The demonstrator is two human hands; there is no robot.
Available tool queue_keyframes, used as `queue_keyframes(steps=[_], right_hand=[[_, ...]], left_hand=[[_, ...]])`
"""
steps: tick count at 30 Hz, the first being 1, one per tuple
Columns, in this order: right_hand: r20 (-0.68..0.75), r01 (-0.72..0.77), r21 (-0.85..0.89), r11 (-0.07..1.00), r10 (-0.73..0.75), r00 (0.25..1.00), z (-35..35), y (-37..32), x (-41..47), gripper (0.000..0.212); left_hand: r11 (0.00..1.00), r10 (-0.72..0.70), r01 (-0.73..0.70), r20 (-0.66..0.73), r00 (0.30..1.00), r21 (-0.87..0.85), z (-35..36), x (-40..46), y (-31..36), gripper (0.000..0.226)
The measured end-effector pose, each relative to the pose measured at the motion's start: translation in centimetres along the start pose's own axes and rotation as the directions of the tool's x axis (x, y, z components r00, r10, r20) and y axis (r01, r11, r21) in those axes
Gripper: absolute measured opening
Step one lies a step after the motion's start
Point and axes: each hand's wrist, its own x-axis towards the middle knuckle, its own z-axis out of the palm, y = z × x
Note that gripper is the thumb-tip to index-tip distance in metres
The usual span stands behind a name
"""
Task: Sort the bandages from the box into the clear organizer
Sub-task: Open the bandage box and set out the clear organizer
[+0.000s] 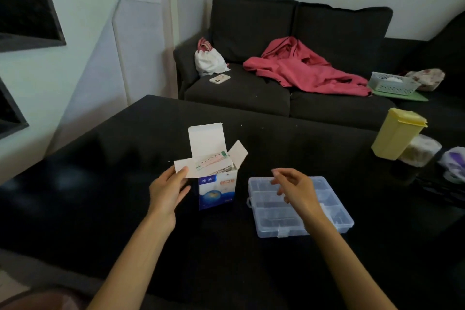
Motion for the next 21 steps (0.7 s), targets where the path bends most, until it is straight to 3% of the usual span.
queue_keyframes(steps=[2, 4, 5, 7, 9, 11, 13, 15, 18, 21], right_hand=[[-0.049, 0.036, -0.053, 0.998, -0.038, 0.998, -2.4, 0.8, -0.7, 0.013], [-0.129, 0.028, -0.094, 0.995, -0.04, 0.991, -5.2, 1.5, -1.3, 0.011], [-0.154, -0.003, -0.122, 0.993, -0.015, 0.988, -6.6, 1.9, -1.7, 0.012], [-0.169, -0.126, -0.236, 0.963, 0.087, 0.982, -9.1, 2.8, -2.3, 0.022], [-0.158, -0.281, -0.333, 0.9, 0.24, 0.958, -11.1, 3.8, -3.0, 0.032], [-0.065, -0.423, -0.312, 0.851, 0.425, 0.903, -12.3, 4.7, -3.7, 0.036], [0.081, -0.545, -0.222, 0.809, 0.572, 0.816, -12.2, 5.5, -4.5, 0.035], [0.143, -0.614, -0.038, 0.788, 0.613, 0.777, -11.6, 6.4, -4.8, 0.036], [0.083, -0.57, 0.192, 0.799, 0.565, 0.821, -10.3, 7.2, -4.7, 0.036], [0.108, -0.549, 0.21, 0.809, 0.539, 0.836, -8.6, 6.7, -4.7, 0.039]], left_hand=[[0.982, 0.146, -0.124, -0.154, 0.977, 0.145, 0.7, -0.2, 0.0, 0.066], [0.849, 0.473, -0.365, -0.238, 0.848, 0.383, 1.5, -1.6, 0.0, 0.069], [0.725, 0.647, -0.519, -0.188, 0.739, 0.453, 2.0, -2.6, -0.1, 0.061], [0.445, 0.831, -0.76, 0.098, 0.547, 0.474, 3.1, -4.4, -0.8, 0.037], [0.202, 0.742, -0.861, 0.501, 0.446, 0.467, 4.6, -6.2, -2.3, 0.023], [0.043, 0.469, -0.877, 0.765, 0.441, 0.479, 5.8, -7.6, -4.2, 0.03], [-0.022, 0.279, -0.86, 0.829, 0.484, 0.509, 6.3, -7.8, -6.0, 0.04], [-0.08, 0.173, -0.847, 0.844, 0.507, 0.525, 6.5, -7.6, -6.7, 0.046], [-0.133, 0.124, -0.842, 0.851, 0.51, 0.524, 6.5, -7.4, -6.7, 0.046], [-0.177, 0.106, -0.827, 0.846, 0.523, 0.534, 6.5, -7.5, -6.2, 0.045]])
